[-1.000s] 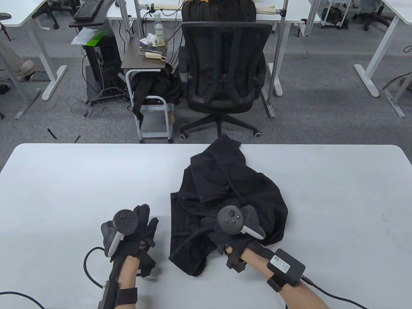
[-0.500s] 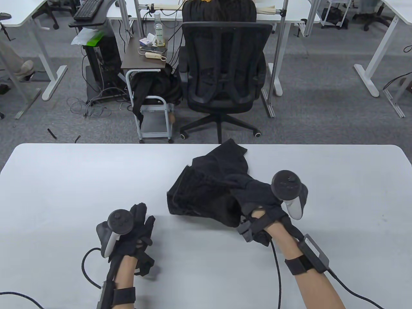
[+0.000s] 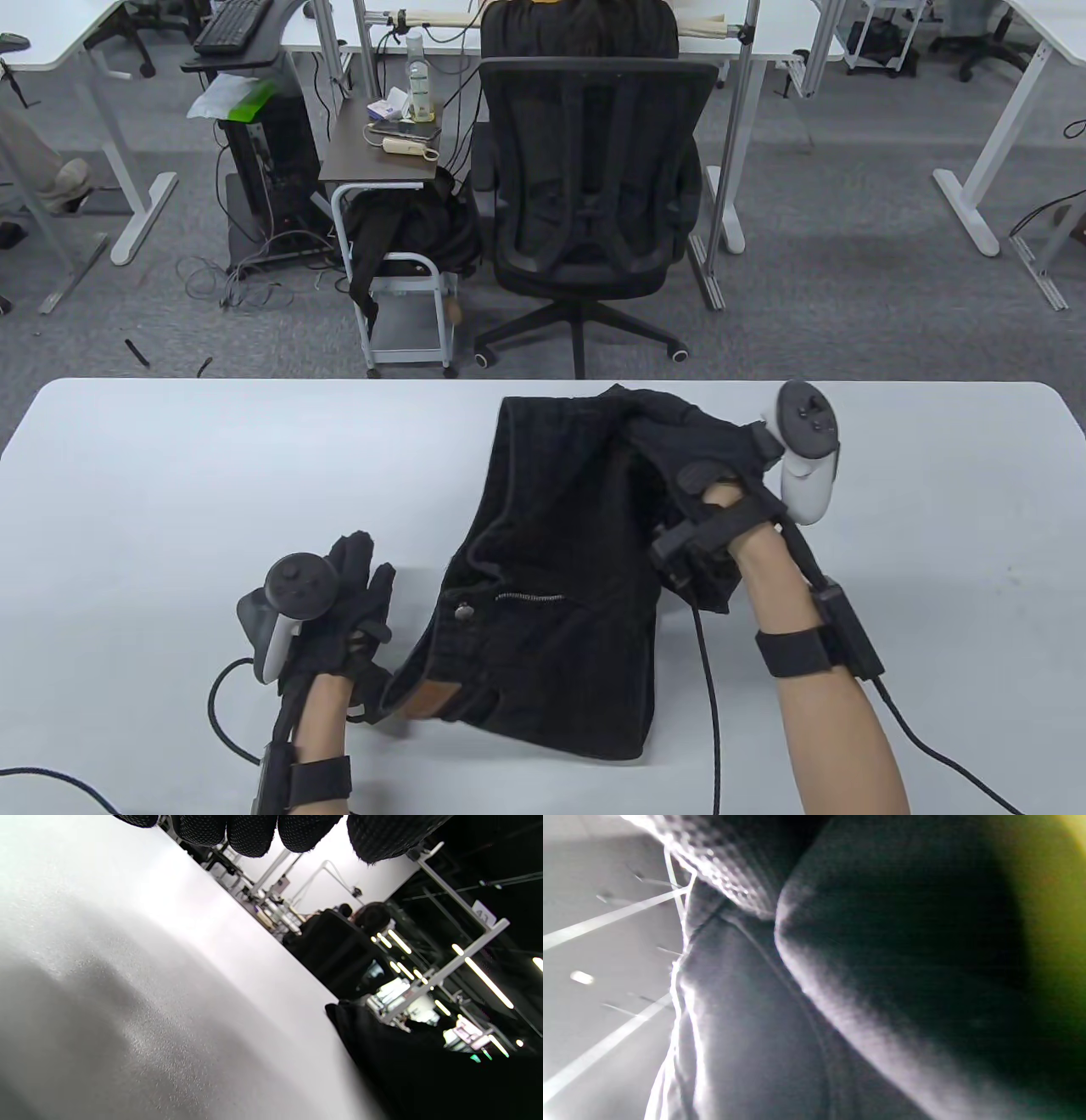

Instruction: Fold trousers

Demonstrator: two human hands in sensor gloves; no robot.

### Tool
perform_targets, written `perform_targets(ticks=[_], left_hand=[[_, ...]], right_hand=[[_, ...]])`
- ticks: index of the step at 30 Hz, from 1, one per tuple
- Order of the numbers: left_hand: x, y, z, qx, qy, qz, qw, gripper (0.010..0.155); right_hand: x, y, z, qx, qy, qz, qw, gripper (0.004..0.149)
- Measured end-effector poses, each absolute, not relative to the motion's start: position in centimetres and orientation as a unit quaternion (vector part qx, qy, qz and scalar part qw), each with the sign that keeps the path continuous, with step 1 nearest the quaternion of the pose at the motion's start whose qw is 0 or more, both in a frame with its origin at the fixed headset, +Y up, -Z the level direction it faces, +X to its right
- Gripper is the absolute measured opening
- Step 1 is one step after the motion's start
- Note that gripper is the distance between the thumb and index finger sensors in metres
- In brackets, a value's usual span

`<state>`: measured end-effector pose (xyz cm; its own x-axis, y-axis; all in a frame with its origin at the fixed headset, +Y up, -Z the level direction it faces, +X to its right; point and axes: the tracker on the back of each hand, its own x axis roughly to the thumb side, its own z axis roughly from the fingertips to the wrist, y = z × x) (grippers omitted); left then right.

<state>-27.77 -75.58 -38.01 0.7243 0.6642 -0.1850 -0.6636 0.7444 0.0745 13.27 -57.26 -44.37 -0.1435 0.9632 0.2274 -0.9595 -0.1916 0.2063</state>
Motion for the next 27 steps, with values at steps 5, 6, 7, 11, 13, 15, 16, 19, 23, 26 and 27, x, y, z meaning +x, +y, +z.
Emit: perform_targets(ticks=[5,6,7,11,13,15,16,19,23,26,27], left_hand=[[-29.0,-75.2,-37.7,0.021,0.115,0.387,0.915,0.065],[-29.1,-75.2,-37.7,0.023,0.115,0.384,0.916,0.065],[-29.0,-75.2,-37.7,0.024,0.114,0.379,0.918,0.065],[-28.0,-75.4,-38.2,0.011,0.098,0.359,0.928,0.067],[-26.9,-75.7,-38.6,-0.002,0.083,0.334,0.939,0.067],[-25.5,-75.9,-38.9,-0.018,0.059,0.3,0.952,0.068],[-24.7,-76.1,-39.0,-0.023,0.049,0.287,0.956,0.068],[-21.9,-76.4,-39.2,-0.037,0.006,0.233,0.972,0.069],[-17.4,-77.1,-39.0,-0.061,-0.066,0.168,0.982,0.073],[-15.1,-77.8,-38.8,-0.098,-0.093,0.156,0.978,0.076],[-14.7,-78.3,-38.7,-0.11,-0.097,0.157,0.977,0.077]], right_hand=[[8.0,-66.0,-47.8,0.11,0.046,0.835,0.537,0.048],[7.0,-67.7,-48.2,0.109,0.053,0.851,0.511,0.05],[6.4,-68.6,-48.5,0.116,0.061,0.855,0.502,0.054],[5.6,-70.1,-48.6,0.125,0.07,0.859,0.492,0.065],[6.6,-69.5,-48.5,0.124,0.064,0.865,0.481,0.068],[8.2,-68.8,-48.2,0.123,0.053,0.872,0.471,0.068],[9.2,-68.4,-48.0,0.12,0.043,0.877,0.462,0.068],[12.0,-67.9,-47.4,0.109,0.028,0.885,0.453,0.068],[16.1,-68.9,-46.6,0.079,0.067,0.916,0.387,0.07],[18.8,-71.1,-45.7,0.06,0.184,0.923,0.334,0.079],[19.6,-72.0,-45.2,0.049,0.235,0.916,0.321,0.084]])
